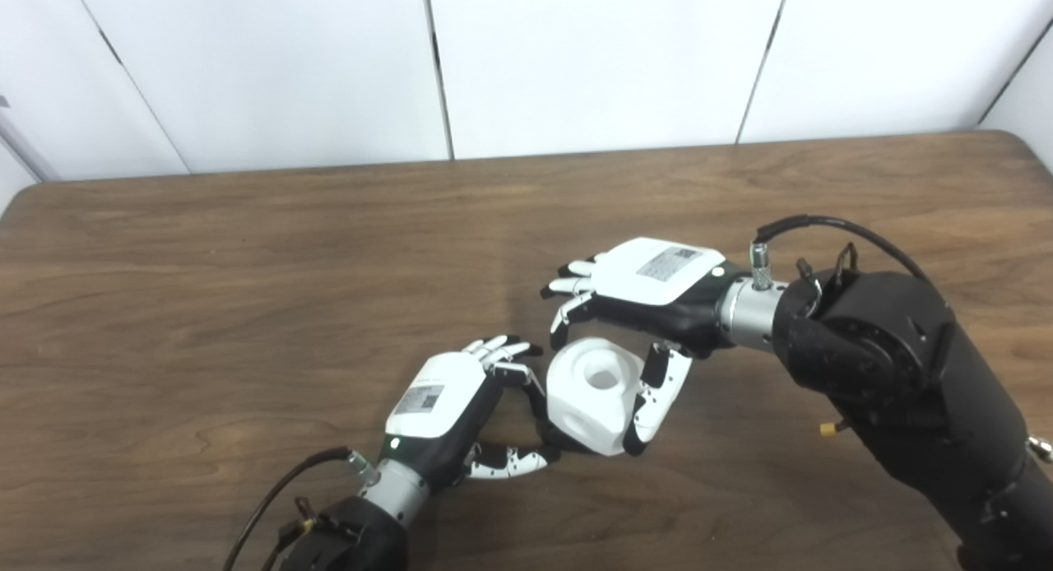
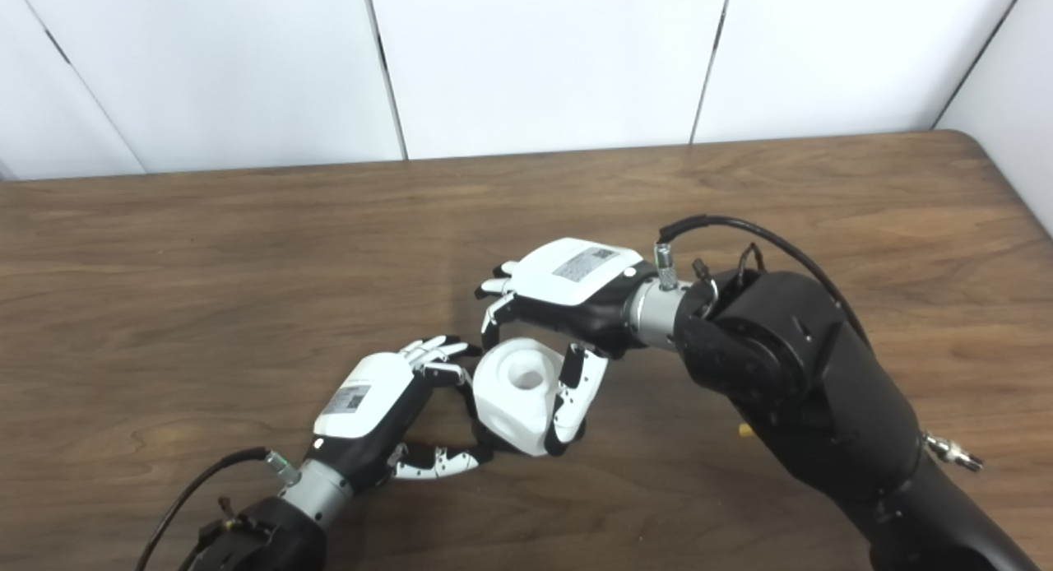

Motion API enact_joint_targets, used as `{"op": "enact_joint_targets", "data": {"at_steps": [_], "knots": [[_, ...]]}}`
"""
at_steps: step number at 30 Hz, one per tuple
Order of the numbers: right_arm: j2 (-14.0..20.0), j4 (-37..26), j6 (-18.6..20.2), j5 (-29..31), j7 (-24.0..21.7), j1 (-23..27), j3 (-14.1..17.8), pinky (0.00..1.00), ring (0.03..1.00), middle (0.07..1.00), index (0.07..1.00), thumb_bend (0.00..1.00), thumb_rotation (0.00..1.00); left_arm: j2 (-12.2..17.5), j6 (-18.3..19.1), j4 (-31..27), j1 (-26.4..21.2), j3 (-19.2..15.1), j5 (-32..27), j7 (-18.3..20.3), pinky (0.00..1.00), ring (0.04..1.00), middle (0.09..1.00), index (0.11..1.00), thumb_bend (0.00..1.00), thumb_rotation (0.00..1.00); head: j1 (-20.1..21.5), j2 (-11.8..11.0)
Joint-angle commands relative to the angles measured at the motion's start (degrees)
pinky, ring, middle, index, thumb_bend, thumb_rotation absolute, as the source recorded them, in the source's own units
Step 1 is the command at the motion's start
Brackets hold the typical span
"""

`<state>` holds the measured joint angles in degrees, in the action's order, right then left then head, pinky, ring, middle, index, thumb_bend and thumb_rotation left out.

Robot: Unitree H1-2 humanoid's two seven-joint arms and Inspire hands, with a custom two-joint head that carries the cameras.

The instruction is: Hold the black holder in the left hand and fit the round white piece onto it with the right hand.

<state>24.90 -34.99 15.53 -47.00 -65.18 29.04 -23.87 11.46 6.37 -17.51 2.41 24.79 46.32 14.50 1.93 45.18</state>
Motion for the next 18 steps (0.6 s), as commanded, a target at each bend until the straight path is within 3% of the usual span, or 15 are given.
{"op": "enact_joint_targets", "data": {"at_steps": [1,9,18], "knots": [[0.5,-0.6,0.7,0.8,-0.3,3.5,1.4,1.00,1.000,0.970,0.775,1.00,0.41,0.4,1.7,3.1,0.9,0.5,-0.5,2.4,0.92,0.932,0.869,0.493,0.50,0.05,-0.1,0.0],[1.7,-0.8,4.4,5.0,-2.7,6.3,3.5,1.00,1.000,0.975,0.792,1.00,0.44,0.4,1.4,3.6,0.7,0.4,-0.6,2.2,0.92,0.929,0.869,0.494,0.50,0.06,-0.1,-0.2],[4.5,-0.1,7.2,8.8,-3.8,10.0,2.9,1.00,1.000,0.980,0.801,1.00,0.52,0.3,1.3,4.6,0.2,0.3,-1.0,1.9,0.91,0.928,0.868,0.494,0.50,0.06,0.1,-0.7]]}}
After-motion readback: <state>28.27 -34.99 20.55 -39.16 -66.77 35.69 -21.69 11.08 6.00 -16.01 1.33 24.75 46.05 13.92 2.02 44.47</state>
